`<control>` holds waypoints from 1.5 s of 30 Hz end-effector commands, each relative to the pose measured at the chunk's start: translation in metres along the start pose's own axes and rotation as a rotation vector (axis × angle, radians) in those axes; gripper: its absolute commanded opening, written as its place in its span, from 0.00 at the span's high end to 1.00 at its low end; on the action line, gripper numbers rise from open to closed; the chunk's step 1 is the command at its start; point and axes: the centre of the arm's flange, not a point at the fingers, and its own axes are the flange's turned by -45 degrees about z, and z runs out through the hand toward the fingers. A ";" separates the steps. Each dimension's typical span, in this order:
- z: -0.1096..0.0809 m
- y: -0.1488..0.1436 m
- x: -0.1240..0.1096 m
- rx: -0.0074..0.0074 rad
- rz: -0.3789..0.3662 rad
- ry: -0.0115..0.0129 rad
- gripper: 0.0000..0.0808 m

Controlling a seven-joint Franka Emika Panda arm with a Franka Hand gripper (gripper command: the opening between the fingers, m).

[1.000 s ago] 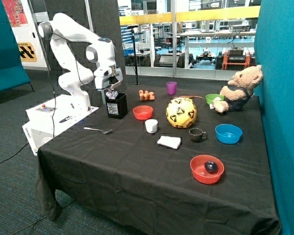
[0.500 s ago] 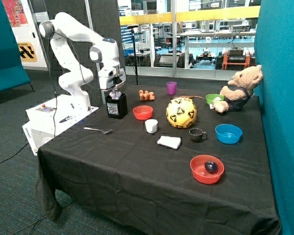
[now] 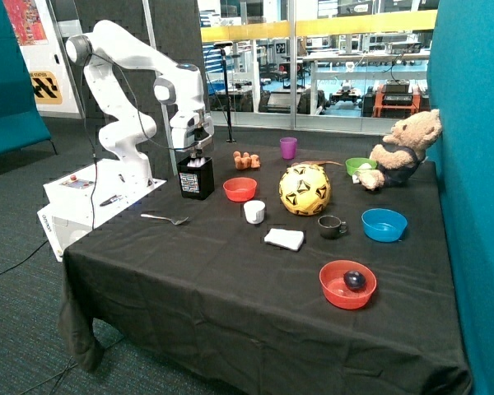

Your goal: Throw away the rubbish paper

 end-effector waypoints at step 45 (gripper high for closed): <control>-0.047 0.006 0.010 0.0012 0.029 -0.0023 0.33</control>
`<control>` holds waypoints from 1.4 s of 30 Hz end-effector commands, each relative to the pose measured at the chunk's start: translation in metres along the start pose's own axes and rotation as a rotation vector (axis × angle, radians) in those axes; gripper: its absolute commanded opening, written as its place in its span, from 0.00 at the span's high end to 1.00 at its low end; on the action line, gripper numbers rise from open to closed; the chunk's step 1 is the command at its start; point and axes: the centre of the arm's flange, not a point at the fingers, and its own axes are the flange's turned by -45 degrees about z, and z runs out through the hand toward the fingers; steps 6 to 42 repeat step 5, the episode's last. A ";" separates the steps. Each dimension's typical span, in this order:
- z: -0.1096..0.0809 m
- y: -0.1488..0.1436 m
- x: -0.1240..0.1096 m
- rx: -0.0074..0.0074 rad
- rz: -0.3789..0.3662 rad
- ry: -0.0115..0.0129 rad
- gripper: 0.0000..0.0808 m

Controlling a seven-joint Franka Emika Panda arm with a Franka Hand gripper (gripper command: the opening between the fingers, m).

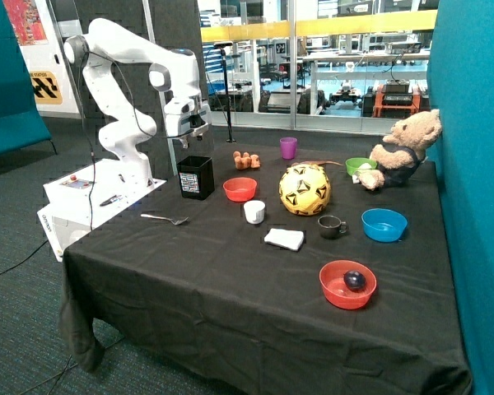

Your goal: Throw away the rubbish paper

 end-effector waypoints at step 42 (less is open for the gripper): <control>0.000 -0.008 0.023 0.0009 -0.035 -0.0065 0.32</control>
